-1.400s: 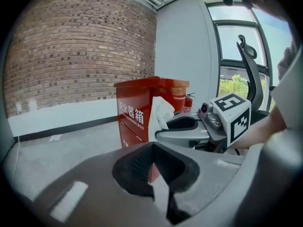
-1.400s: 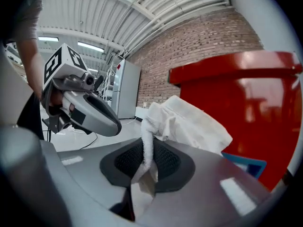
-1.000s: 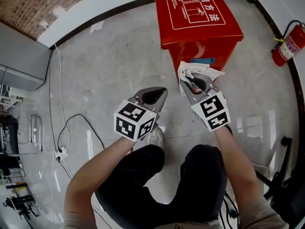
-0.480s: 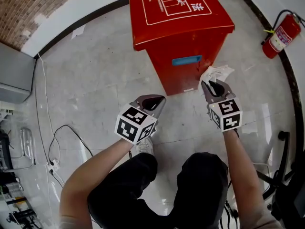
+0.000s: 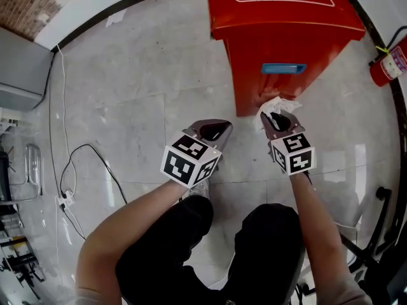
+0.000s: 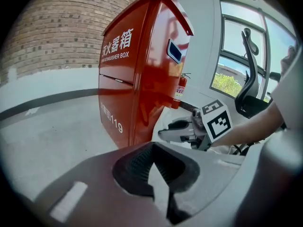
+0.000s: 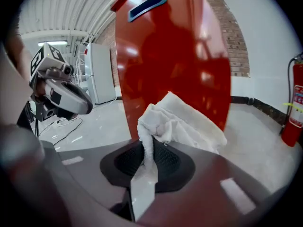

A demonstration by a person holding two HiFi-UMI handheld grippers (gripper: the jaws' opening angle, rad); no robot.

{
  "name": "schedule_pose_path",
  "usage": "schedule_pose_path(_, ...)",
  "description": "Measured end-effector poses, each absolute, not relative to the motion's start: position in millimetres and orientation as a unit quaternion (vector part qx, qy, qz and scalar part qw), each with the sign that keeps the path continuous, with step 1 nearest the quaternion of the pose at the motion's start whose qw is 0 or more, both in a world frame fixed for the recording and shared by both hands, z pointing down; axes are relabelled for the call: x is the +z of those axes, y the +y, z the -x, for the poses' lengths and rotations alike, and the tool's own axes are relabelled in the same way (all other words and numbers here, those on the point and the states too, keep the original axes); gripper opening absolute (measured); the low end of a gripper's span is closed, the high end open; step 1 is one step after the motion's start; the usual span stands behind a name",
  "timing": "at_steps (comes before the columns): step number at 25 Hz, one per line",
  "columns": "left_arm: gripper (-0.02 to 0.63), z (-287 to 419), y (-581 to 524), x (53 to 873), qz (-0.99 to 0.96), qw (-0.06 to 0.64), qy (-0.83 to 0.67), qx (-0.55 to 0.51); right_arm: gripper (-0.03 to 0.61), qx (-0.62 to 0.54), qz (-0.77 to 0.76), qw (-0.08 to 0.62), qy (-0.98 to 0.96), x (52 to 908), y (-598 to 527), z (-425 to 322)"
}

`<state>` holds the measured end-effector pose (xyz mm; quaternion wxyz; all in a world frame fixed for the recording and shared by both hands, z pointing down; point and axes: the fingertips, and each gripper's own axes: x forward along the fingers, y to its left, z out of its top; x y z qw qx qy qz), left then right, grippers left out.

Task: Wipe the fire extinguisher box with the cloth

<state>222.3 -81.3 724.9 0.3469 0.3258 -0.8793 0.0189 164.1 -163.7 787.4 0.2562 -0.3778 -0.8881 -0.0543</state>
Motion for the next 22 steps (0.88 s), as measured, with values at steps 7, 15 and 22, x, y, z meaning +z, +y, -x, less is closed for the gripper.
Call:
schedule_pose_path(7,0.000,-236,-67,730,-0.321,0.351,-0.879,0.026,0.086,-0.070,0.458,0.264,-0.846,812,-84,-185)
schedule_pose_path(15,0.000,-259,-24,744,-0.288,0.370,-0.883,0.027,0.084,-0.100,0.501,0.292,-0.809,867,-34,-197)
schedule_pose_path(22,0.000,-260,-29,752,-0.300,0.376,-0.876,0.028,0.086,-0.122,0.477,0.310,-0.813,893,-76,-189)
